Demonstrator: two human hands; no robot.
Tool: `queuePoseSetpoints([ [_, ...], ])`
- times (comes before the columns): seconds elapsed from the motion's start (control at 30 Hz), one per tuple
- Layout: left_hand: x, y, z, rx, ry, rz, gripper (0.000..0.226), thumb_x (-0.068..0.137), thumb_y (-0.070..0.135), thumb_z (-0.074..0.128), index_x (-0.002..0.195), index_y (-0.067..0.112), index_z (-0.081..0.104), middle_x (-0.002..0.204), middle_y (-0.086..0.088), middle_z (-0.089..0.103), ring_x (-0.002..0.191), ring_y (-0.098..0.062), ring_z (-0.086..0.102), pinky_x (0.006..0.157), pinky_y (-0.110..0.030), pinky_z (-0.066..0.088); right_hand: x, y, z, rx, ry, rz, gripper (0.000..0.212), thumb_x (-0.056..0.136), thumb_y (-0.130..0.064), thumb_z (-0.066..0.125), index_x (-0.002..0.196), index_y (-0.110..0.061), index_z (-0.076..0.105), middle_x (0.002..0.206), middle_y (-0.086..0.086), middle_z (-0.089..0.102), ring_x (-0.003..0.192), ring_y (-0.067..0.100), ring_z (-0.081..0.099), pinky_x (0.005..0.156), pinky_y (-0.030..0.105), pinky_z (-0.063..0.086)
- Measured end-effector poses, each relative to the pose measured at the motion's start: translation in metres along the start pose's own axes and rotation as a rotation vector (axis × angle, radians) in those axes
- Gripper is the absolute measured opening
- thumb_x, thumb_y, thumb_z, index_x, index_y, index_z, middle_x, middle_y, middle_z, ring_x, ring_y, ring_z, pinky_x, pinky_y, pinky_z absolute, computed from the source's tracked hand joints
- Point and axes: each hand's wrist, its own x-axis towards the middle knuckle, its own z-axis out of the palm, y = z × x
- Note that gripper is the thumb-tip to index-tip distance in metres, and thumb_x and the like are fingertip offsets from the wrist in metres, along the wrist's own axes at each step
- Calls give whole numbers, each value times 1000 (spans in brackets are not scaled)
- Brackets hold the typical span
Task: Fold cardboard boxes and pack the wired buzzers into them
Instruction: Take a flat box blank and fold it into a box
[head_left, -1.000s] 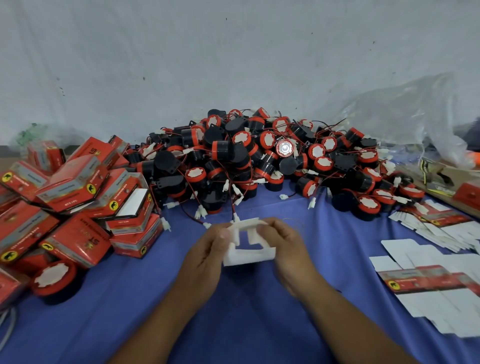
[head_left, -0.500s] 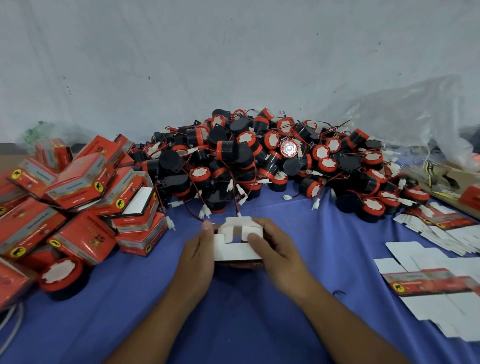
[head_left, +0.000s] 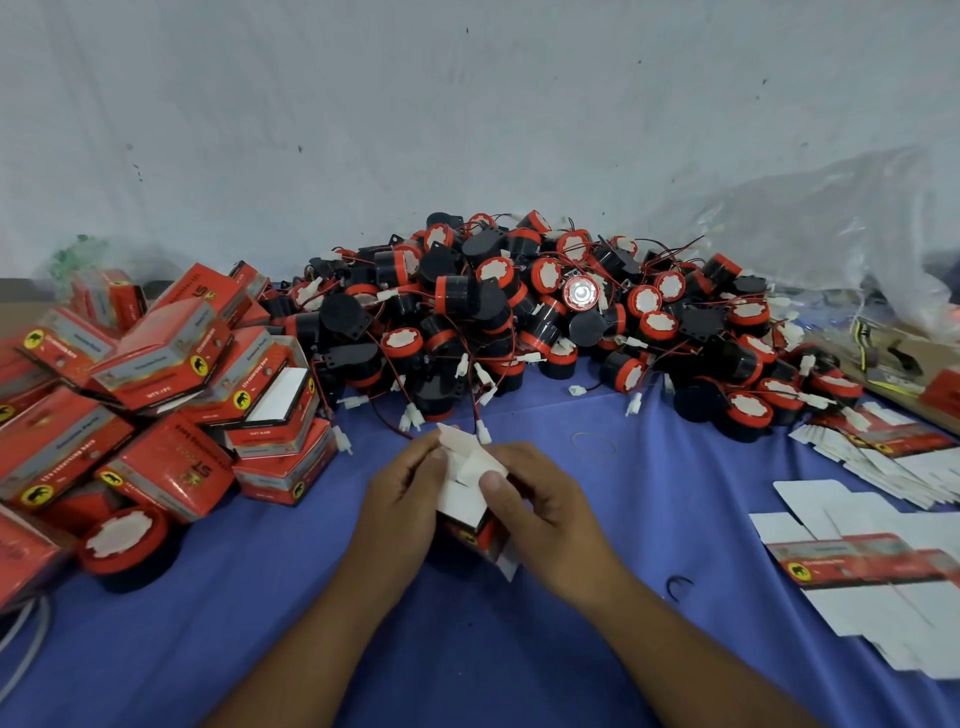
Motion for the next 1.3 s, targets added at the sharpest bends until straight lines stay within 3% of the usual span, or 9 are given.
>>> queuePoseSetpoints([
  [0.17, -4, -4, 4, 83, 135, 24, 23, 97, 41, 57, 118, 34, 51, 109, 11, 66, 91, -1, 66, 69, -17, 52, 1, 2, 3, 138, 61, 114, 15, 95, -22, 67, 109, -25, 67, 103, -2, 67, 82, 14, 68, 64, 25, 56],
  [0.3, -12, -2, 12, 219, -12, 198, 65, 77, 62, 66, 134, 42, 40, 128, 36, 48, 120, 11, 49, 90, -8, 43, 7, 5, -3, 308, 205, 201, 9, 87, -31, 66, 95, -33, 65, 87, -1, 73, 70, 13, 67, 60, 25, 54],
  [0.4, -13, -2, 16, 361, -53, 366, 78, 75, 58, 69, 141, 45, 29, 143, 35, 29, 135, 12, 29, 100, 0, 26, 11, 13, -9, 495, 213, 226, 5, 84, -24, 68, 88, -26, 65, 89, -1, 73, 77, 18, 66, 65, 35, 55],
  [0.5, -12, -1, 15, 337, -76, 387, 86, 75, 46, 74, 144, 51, 23, 145, 35, 29, 137, 11, 30, 102, -1, 26, 14, 18, -14, 559, 180, 201, 19, 71, -21, 70, 84, -13, 60, 99, 0, 72, 88, 17, 66, 69, 26, 54],
  [0.67, -3, -4, 8, 529, -52, 649, 82, 80, 28, 74, 149, 20, 29, 153, 12, 28, 145, -3, 24, 114, -12, 23, 15, 14, -23, 454, 68, 72, 16, 90, -33, 61, 85, -17, 59, 120, 1, 68, 112, 14, 64, 84, 23, 51],
  [0.77, -1, -8, 4, 630, -51, 750, 79, 78, 19, 75, 147, 9, 37, 155, -1, 31, 145, -15, 29, 117, -18, 24, 15, 6, -25, 421, 26, 99, 24, 96, -45, 51, 85, -29, 65, 101, -8, 70, 92, 7, 64, 78, 26, 50],
  [0.83, 0, -11, 3, 668, -69, 786, 78, 78, 18, 75, 146, 6, 39, 154, -6, 33, 145, -17, 28, 117, -21, 25, 16, 5, -24, 402, 20, 123, 19, 94, -34, 58, 84, -19, 60, 102, -6, 72, 88, 8, 66, 74, 26, 51],
  [0.97, -1, -14, 4, 647, -109, 708, 78, 81, 24, 76, 149, 9, 39, 156, -3, 28, 145, -14, 26, 115, -17, 25, 13, 3, -21, 423, 39, 142, 28, 90, -18, 72, 95, -3, 49, 117, -1, 71, 95, 14, 70, 74, 24, 55],
  [1.3, -2, -9, 15, 583, 77, 743, 72, 85, 40, 69, 139, -3, 48, 145, -9, 47, 137, -15, 41, 112, -20, 34, 8, 3, -4, 160, 115, 24, 44, 99, -9, 61, 134, -35, 57, 132, -13, 63, 124, 11, 59, 99, 31, 51],
])
